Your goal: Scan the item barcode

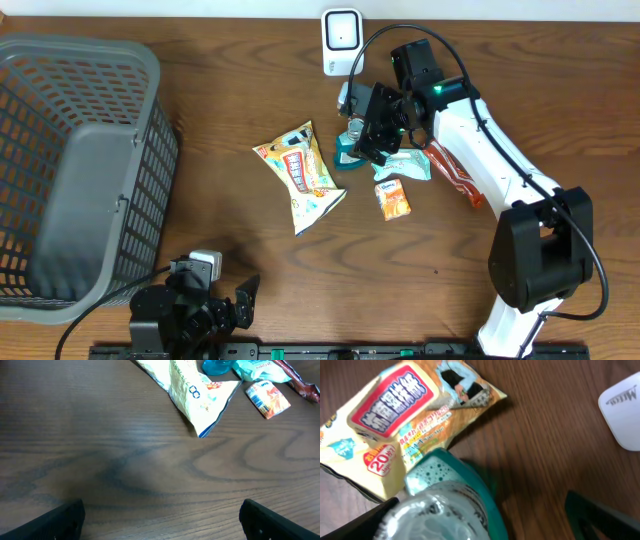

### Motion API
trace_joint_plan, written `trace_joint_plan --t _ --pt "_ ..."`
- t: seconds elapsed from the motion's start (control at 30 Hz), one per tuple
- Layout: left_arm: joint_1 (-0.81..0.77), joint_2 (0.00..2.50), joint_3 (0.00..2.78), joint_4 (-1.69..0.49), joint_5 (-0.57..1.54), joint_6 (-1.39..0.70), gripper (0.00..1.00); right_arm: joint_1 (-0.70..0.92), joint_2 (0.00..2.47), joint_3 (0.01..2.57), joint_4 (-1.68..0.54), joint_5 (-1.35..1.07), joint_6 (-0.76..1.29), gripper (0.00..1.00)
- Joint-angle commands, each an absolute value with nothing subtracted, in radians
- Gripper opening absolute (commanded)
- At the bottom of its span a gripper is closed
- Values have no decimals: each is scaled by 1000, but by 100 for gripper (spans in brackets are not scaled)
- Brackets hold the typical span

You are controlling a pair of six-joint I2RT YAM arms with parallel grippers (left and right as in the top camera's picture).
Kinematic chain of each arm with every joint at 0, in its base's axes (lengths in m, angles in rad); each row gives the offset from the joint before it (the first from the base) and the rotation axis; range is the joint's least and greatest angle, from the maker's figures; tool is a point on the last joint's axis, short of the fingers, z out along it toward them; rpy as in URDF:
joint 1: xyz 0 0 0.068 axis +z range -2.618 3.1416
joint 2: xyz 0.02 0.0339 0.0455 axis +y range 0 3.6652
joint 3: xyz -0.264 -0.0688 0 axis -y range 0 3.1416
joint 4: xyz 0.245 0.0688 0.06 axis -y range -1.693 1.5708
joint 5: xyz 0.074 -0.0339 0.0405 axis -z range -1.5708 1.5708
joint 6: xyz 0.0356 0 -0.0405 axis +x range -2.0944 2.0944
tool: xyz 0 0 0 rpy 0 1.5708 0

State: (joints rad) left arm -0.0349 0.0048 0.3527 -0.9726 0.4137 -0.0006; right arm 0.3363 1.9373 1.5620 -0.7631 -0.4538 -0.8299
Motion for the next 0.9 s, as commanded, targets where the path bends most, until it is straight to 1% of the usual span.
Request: trace_joint_plan --t 0.0,0.13,0.27,0.33,0.53,0.63,0.77,0.87 --pt "-39 5 353 -988 422 -1 99 349 1964 1566 -756 -492 -843 99" --pt "-39 5 353 -988 422 -1 99 374 1993 1566 -751 -488 -844 98" --pt "-39 5 353 -988 422 -1 99 389 2004 1566 -743 -466 -847 95" --pt "-39 5 353 -988 422 -1 99 389 2009 1566 -736 -457 -847 91" --pt "-39 5 353 -988 422 -1 98 388 2014 1566 -728 -454 -844 87" --pt "-39 5 353 -988 422 -1 99 387 2014 1568 -719 -446 -813 89" --pt "-39 5 353 -988 422 -1 99 384 2004 1580 -714 -420 -752 99" --pt "-39 5 353 -988 422 -1 99 385 1972 1611 -755 -421 -752 99"
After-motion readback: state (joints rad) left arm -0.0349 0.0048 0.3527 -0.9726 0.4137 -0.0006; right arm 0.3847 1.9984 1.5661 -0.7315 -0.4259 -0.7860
